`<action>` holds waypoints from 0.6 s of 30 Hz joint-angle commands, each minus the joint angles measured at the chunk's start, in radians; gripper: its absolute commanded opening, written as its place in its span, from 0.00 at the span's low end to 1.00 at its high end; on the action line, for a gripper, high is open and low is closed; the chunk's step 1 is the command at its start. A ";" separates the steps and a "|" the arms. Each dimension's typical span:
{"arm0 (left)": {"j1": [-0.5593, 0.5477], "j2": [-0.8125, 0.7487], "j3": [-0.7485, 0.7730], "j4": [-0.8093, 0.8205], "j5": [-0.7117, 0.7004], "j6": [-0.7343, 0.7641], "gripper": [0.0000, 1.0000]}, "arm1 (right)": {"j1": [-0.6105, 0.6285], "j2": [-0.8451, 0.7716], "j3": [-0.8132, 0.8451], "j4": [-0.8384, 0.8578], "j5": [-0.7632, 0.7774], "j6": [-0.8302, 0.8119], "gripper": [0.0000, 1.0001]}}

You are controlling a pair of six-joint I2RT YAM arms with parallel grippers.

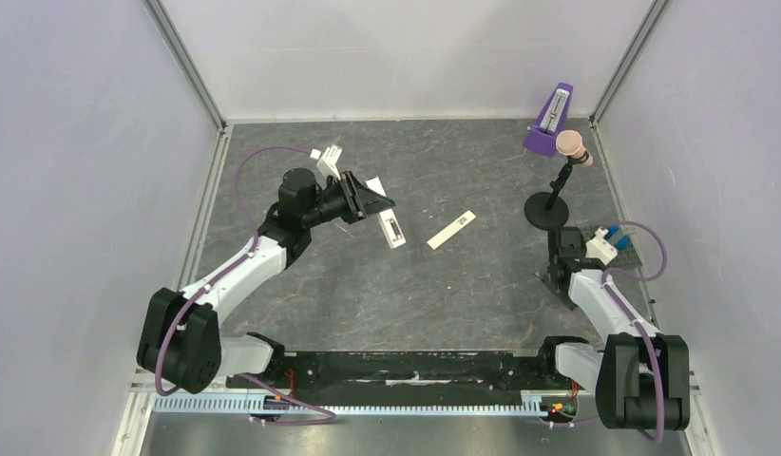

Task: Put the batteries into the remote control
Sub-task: Move the battery to the center of the board.

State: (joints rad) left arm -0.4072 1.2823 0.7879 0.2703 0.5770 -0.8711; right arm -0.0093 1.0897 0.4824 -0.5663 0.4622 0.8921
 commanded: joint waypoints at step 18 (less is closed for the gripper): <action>0.004 0.135 0.146 0.060 -0.010 -0.108 0.02 | -0.137 -0.035 0.004 0.088 0.208 -0.191 0.68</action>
State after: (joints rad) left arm -0.4072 1.3846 0.8703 0.2657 0.5526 -0.9382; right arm -0.1184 1.0889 0.4633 -0.4618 0.5396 0.7094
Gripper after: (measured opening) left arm 0.358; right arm 0.664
